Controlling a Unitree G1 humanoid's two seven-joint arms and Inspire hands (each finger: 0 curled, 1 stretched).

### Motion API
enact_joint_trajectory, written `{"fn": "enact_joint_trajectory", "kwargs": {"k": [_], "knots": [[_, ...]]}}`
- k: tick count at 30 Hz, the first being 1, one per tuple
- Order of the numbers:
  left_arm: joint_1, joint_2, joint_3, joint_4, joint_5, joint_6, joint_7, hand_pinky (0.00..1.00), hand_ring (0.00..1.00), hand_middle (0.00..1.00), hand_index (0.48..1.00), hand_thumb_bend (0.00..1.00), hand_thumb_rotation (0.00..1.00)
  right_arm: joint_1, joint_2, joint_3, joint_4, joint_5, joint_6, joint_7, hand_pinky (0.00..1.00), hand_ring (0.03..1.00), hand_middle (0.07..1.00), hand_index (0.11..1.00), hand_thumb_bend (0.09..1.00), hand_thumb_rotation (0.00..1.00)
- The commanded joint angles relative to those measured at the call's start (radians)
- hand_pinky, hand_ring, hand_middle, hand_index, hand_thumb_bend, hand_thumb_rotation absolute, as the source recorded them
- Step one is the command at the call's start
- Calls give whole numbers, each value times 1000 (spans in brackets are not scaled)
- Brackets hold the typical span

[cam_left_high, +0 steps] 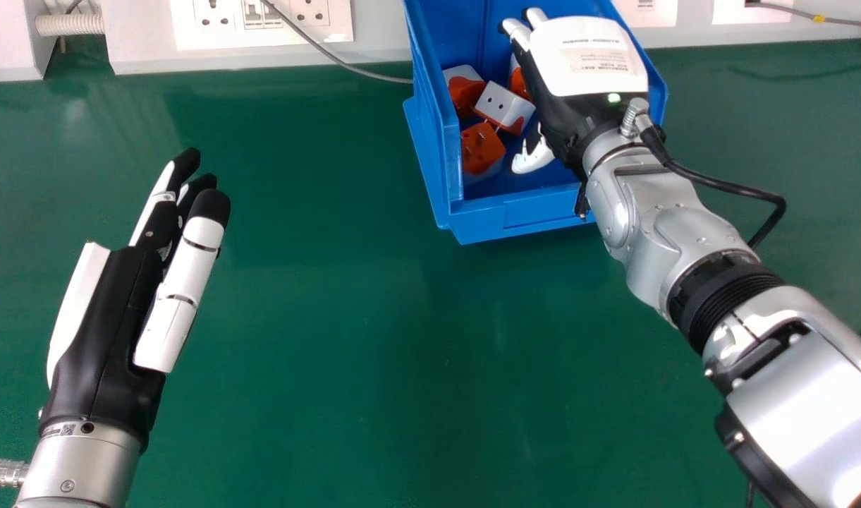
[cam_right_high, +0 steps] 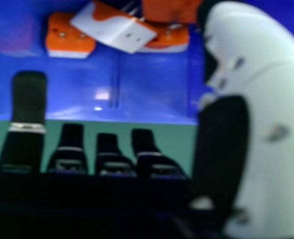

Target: Pick all objects and put in blue box

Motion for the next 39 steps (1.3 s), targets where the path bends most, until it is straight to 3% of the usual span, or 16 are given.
{"fn": "enact_joint_trajectory", "kwargs": {"k": [1, 13, 22, 24, 26, 30, 35, 39], "knots": [[-8, 2, -1, -14, 3, -22, 8, 883, 955, 953, 969, 576, 1000, -24, -10, 8, -19, -13, 11, 0, 444, 959, 989, 951, 417, 0], [-11, 4, -3, -8, 10, -25, 9, 885, 956, 954, 970, 574, 1000, -19, -12, 3, -26, -3, 9, -19, 446, 972, 999, 963, 417, 0], [-18, 6, -2, 3, 7, -26, 8, 885, 956, 953, 970, 572, 1000, -13, -13, -13, -35, 13, 10, -10, 446, 967, 1000, 956, 417, 0], [-20, 5, -4, 3, 9, -25, 9, 884, 956, 953, 970, 573, 1000, -9, -18, -17, -38, 16, 8, -6, 572, 968, 1000, 955, 455, 0], [-21, 4, -7, 3, 11, -24, 11, 884, 956, 953, 971, 572, 1000, -3, -24, -20, -44, 18, 7, -8, 618, 968, 1000, 956, 481, 0], [-24, 3, -11, 10, 14, -27, 13, 885, 956, 954, 974, 568, 1000, 16, -41, -39, -86, 28, 2, -10, 772, 972, 1000, 965, 447, 0], [-31, 4, -13, 25, 14, -35, 15, 885, 956, 954, 974, 564, 1000, 128, -79, -83, -275, 49, 5, -41, 802, 973, 1000, 968, 415, 0], [-36, 4, -17, 37, 13, -41, 18, 884, 956, 953, 973, 554, 1000, 270, -117, -127, -507, 51, 25, -45, 834, 974, 1000, 969, 468, 0]]}}
